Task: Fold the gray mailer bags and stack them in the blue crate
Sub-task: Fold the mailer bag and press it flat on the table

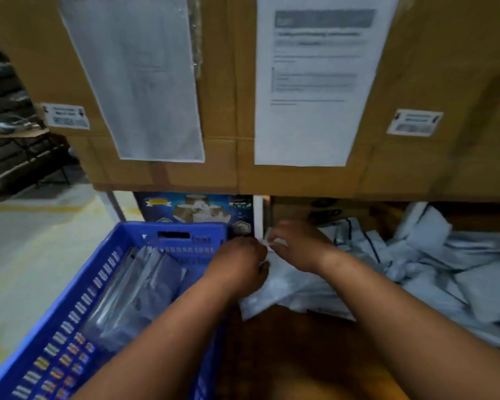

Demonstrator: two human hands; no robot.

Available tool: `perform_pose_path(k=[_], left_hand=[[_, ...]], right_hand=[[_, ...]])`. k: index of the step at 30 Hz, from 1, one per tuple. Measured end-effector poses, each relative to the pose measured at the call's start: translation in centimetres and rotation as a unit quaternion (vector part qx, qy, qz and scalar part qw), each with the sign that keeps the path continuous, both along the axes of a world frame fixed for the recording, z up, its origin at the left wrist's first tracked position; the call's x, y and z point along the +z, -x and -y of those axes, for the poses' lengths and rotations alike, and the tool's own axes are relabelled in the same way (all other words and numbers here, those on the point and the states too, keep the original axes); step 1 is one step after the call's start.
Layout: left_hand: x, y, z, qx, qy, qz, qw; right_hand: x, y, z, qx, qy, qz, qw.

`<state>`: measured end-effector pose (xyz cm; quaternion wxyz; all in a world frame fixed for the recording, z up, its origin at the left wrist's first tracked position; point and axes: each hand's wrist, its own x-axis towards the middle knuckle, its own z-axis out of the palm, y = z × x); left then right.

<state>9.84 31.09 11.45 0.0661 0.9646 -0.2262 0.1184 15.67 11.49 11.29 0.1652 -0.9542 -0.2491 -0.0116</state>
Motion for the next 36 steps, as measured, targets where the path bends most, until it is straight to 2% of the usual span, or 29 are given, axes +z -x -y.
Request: perform_pose_path(k=[5, 10, 14, 22, 28, 33, 36], left_hand=[[-1.8, 0.0, 6.4, -0.005, -0.005, -0.101, 0.995], [-6.4, 0.5, 8.4, 0.083, -0.056, -0.184, 0.978], [-9.5, 0.9, 7.7, 0.137, -0.060, -0.172, 0.974], [-11.1, 0.0, 7.9, 0.135, -0.035, -0.168, 0.976], [-11.5, 1.3, 7.7, 0.145, -0.013, -0.101, 0.984], [-9.6, 3.2, 8.1, 0.106, 0.048, -0.055, 0.992], [-8.0, 4.7, 8.9, 0.021, 0.093, -0.092, 0.991]], right_hand=[[-1.9, 4.3, 10.3, -0.094, 0.034, -0.051, 0.994], [-5.5, 8.5, 15.6, -0.143, 0.049, -0.086, 0.985], [-8.0, 9.7, 15.6, -0.130, 0.063, -0.077, 0.986], [-9.8, 8.9, 12.8, -0.101, 0.049, -0.082, 0.990], [-10.0, 9.1, 12.4, -0.094, 0.032, -0.073, 0.992], [-9.0, 10.0, 12.9, -0.109, -0.006, -0.021, 0.994], [-7.7, 11.2, 13.2, -0.133, -0.045, 0.006, 0.990]])
